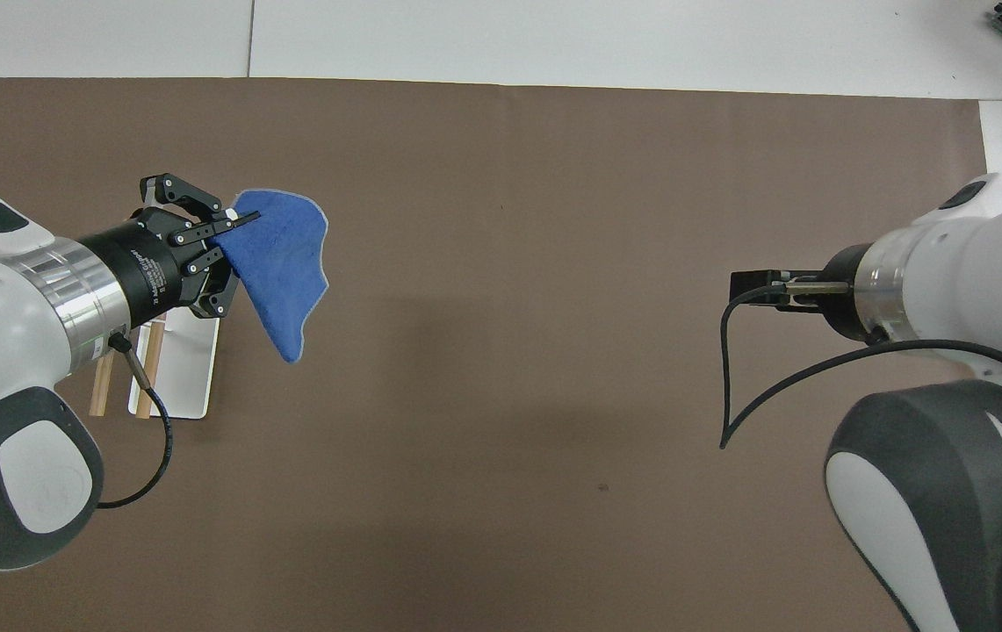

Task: Right arm passes towel to left arm to hang
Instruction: 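Move the towel with the left gripper over the wooden rack crossbar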

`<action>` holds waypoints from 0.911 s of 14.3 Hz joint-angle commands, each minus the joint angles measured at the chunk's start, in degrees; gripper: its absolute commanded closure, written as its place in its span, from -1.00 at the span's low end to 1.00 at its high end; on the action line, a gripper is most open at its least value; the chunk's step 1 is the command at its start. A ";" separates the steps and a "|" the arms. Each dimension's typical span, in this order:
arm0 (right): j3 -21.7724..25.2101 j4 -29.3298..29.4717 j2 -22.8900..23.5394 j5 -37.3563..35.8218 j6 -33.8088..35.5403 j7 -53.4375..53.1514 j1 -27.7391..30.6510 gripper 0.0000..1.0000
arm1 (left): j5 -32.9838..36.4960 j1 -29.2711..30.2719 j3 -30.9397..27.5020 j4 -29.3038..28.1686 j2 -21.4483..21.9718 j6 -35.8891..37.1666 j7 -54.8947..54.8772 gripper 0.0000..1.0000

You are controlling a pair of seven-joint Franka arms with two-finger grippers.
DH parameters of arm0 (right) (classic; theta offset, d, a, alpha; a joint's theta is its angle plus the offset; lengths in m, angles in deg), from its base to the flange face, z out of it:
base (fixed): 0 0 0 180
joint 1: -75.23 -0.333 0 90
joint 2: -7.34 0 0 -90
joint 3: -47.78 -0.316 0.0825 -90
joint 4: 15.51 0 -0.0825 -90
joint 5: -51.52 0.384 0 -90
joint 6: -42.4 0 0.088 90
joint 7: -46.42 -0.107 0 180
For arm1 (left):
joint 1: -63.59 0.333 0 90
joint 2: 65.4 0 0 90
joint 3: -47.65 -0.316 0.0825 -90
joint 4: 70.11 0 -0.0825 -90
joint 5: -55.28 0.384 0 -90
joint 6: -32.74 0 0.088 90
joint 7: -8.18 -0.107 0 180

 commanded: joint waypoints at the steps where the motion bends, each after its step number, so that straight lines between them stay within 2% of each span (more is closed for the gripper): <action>1: 1.21 6.47 1.57 -2.48 7.47 -0.32 0.10 -1.00 | 0.74 3.12 0.53 -2.98 1.45 -1.02 -0.32 1.00; 4: 6.21 11.40 1.57 -3.28 14.33 2.74 -1.48 -1.00 | 0.92 6.28 0.61 -5.09 1.98 -3.90 -0.23 1.00; 7: 7.80 14.92 2.36 -3.89 18.81 3.72 -2.27 -1.00 | 0.92 8.83 0.61 -7.90 2.85 -5.50 -0.06 1.00; 11: 12.20 16.42 3.68 -3.99 20.32 4.25 -4.12 -1.00 | 0.92 12.26 0.70 -10.46 2.77 -9.63 0.03 1.00; 13: 12.38 19.21 6.83 -3.55 22.94 4.34 -3.16 -1.00 | 0.92 12.71 0.70 -11.86 3.03 -9.54 -0.49 1.00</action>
